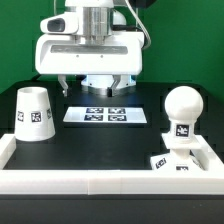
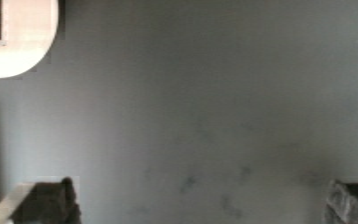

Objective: Assemble lamp

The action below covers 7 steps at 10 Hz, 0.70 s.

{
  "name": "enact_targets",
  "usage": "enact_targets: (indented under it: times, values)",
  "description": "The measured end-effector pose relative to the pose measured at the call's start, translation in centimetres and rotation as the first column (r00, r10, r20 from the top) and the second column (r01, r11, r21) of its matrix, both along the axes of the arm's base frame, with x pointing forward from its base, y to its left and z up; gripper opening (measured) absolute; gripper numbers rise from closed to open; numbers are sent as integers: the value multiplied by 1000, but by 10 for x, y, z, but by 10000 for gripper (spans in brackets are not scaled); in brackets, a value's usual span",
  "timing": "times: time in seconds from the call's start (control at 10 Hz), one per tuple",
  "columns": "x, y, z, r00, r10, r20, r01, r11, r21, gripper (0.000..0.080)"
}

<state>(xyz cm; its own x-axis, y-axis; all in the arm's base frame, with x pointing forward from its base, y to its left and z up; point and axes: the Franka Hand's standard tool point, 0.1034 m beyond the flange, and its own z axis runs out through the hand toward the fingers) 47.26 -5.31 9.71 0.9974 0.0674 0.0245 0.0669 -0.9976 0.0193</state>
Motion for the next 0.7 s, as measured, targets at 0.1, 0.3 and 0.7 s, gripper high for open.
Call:
enact_targets:
  times: [0.1,0.3,0.7]
  values:
    - [0,1,0,1000,1,-1,-1,1000,1,699]
    - [0,1,-1,1000,-2,-1,2,1000,2,699]
    - [-15,-31,8,999,33,-26,-33,999,6,699]
